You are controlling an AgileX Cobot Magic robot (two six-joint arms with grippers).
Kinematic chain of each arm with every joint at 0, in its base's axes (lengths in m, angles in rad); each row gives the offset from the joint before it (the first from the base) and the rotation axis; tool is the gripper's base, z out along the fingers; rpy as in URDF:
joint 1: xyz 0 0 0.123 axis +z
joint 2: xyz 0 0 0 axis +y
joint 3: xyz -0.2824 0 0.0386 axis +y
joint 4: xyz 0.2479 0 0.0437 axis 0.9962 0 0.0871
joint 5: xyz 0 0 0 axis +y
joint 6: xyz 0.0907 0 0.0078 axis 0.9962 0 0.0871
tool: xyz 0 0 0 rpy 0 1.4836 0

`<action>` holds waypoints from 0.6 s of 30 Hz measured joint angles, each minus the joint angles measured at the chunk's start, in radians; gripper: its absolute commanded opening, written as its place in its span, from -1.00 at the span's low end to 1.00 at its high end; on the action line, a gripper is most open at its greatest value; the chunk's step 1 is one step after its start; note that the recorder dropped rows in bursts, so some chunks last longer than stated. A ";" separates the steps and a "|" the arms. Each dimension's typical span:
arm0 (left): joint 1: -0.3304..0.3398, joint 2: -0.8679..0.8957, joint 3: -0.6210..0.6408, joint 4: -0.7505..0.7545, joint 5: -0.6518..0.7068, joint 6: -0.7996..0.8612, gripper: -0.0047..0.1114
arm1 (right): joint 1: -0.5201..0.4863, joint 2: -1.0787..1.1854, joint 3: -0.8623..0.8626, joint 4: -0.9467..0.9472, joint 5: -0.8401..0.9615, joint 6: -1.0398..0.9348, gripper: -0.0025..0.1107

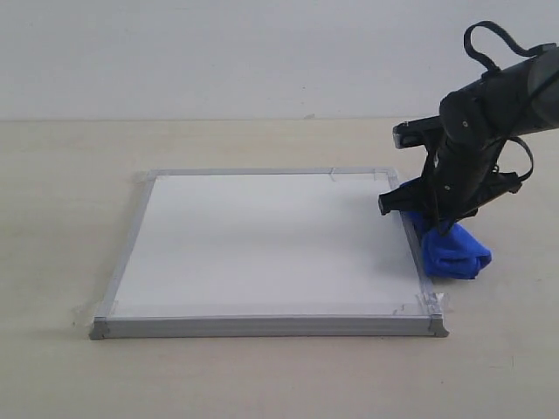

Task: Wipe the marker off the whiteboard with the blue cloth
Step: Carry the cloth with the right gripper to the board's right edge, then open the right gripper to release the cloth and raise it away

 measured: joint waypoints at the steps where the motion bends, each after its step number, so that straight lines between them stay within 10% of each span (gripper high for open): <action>1: 0.000 0.000 0.000 0.000 0.000 0.000 -0.84 | 0.000 0.000 0.000 0.004 -0.001 0.000 -0.70; 9: 0.000 0.000 0.000 0.000 0.000 0.000 -0.84 | 0.000 0.000 0.000 -0.009 -0.005 0.004 0.11; 18: 0.000 0.000 0.000 0.000 0.000 0.000 -0.84 | 0.000 -0.047 0.000 -0.050 0.000 0.023 0.10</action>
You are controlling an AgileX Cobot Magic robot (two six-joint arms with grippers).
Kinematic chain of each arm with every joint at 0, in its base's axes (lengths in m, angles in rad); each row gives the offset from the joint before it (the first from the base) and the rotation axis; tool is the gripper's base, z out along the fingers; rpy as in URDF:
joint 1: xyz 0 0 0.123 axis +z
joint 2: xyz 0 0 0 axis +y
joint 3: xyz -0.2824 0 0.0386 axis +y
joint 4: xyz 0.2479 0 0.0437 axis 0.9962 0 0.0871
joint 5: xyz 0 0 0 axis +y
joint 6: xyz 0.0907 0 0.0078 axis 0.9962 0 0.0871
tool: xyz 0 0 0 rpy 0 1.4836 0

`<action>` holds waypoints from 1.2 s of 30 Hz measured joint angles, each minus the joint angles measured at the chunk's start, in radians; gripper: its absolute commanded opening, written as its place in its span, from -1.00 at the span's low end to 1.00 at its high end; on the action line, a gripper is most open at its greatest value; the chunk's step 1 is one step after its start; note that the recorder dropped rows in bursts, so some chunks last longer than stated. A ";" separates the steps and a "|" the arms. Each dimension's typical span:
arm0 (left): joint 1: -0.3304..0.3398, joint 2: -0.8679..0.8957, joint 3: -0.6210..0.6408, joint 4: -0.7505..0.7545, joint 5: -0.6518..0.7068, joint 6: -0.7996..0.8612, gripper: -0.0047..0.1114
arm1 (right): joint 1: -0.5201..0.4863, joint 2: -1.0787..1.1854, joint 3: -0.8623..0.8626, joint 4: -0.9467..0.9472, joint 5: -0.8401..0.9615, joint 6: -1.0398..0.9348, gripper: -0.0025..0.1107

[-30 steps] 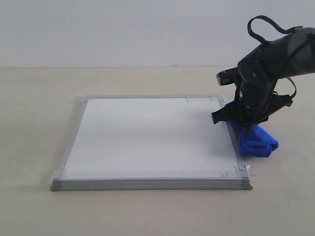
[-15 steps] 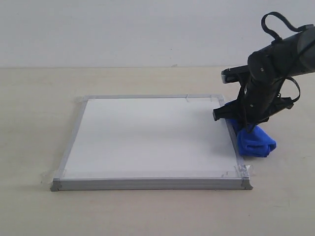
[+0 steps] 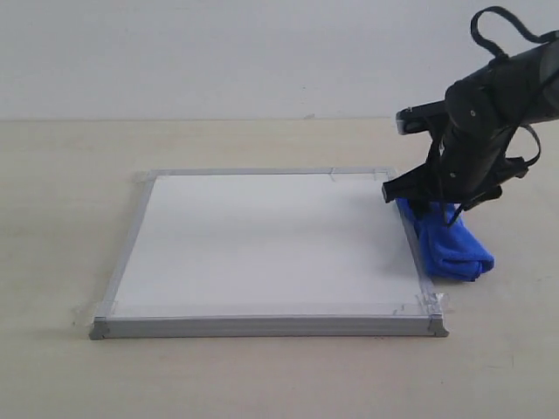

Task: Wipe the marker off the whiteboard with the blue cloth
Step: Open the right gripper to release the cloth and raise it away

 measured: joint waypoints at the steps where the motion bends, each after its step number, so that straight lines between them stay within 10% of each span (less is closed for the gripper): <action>1: 0.000 0.000 0.000 0.000 0.000 0.000 -0.84 | 0.000 -0.027 0.000 -0.019 0.007 0.008 0.05; 6: 0.000 0.000 0.000 0.000 0.000 0.000 -0.84 | 0.000 -0.074 0.002 -0.041 0.065 0.018 -0.94; 22: 0.000 0.000 0.000 0.000 0.000 0.000 -0.84 | 0.000 -0.062 0.130 -0.030 -0.077 0.022 -0.93; 36: 0.000 0.000 0.000 0.000 0.000 0.000 -0.84 | 0.000 -0.588 0.284 0.029 0.063 0.004 -0.93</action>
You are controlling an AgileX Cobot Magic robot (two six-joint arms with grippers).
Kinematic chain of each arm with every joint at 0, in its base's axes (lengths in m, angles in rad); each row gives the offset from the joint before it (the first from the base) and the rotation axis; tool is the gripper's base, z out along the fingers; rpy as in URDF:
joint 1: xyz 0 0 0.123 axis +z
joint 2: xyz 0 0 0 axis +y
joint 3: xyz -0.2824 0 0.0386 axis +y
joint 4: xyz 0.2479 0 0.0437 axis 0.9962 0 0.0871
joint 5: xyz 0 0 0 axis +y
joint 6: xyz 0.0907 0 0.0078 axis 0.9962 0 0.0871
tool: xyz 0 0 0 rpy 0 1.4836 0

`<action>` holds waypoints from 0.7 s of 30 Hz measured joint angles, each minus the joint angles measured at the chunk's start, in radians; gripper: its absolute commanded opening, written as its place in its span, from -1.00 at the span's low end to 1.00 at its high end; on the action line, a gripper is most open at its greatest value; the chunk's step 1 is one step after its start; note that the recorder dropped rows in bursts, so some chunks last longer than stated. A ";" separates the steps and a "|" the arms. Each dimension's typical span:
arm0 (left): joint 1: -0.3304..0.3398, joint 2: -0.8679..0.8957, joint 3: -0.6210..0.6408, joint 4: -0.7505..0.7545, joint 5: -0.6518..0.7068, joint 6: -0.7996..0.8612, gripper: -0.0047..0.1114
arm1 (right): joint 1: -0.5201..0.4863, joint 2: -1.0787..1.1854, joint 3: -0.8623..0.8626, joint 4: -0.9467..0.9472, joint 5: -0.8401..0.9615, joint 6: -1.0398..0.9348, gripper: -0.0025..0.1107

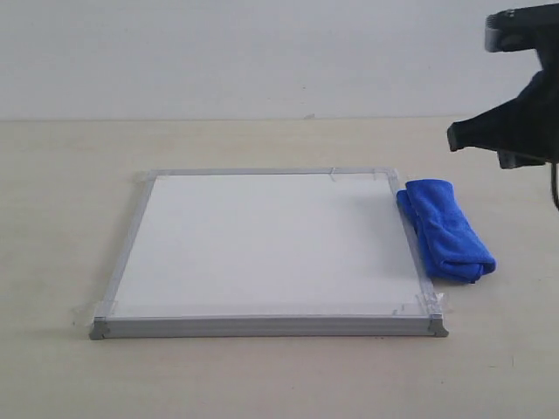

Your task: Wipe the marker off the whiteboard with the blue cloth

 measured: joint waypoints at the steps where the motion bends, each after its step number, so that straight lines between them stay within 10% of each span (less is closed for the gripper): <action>1: 0.000 0.000 0.000 0.000 0.000 0.000 -0.84 | 0.000 -0.049 0.030 0.026 0.002 -0.009 -0.93; 21: 0.000 0.000 0.000 0.000 0.000 0.000 -0.84 | 0.000 -0.818 0.319 0.352 0.161 -0.090 -0.93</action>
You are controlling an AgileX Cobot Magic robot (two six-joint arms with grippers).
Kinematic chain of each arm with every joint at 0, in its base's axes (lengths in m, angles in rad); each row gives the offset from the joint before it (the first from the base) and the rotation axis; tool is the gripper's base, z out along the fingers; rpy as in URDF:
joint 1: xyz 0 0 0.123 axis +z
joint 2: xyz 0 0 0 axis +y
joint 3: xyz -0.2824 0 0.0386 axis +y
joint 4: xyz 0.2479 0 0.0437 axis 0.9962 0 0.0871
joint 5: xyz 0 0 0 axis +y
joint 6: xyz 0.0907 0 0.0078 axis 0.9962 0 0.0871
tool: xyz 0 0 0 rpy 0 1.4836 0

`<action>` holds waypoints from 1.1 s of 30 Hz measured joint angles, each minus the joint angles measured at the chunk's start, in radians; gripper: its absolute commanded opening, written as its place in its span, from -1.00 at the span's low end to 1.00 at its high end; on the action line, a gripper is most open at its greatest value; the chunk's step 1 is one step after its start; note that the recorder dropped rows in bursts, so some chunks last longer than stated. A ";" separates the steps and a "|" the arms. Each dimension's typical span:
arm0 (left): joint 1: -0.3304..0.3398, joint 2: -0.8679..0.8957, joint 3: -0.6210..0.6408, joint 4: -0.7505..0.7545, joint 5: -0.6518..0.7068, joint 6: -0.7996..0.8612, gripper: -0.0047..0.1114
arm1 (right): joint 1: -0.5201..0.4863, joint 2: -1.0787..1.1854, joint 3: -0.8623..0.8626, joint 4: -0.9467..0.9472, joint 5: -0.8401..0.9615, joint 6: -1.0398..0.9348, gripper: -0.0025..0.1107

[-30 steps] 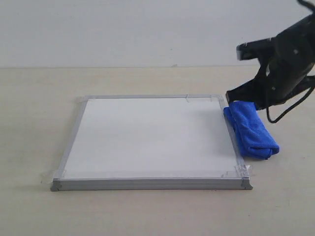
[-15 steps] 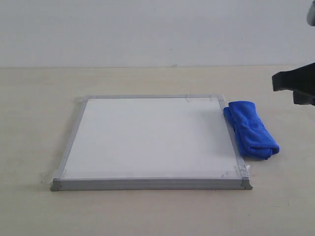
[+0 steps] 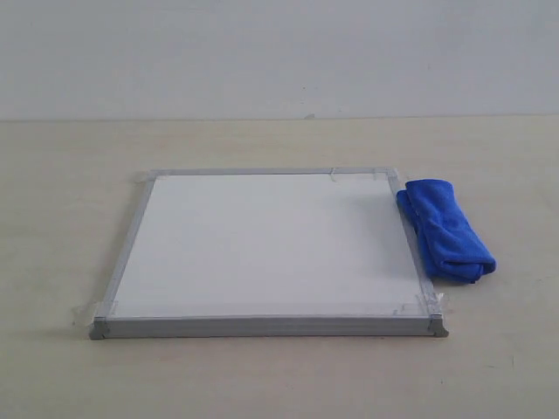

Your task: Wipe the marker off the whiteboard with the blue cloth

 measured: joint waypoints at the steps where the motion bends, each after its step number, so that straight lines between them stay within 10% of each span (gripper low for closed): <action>1: 0.000 0.000 0.000 0.000 0.000 0.000 -0.84 | 0.000 -0.018 0.000 0.000 0.002 0.000 -0.93; 33: 0.000 0.000 0.000 0.000 0.000 0.000 -0.84 | 0.000 -0.575 0.513 0.099 -0.449 -0.022 -0.93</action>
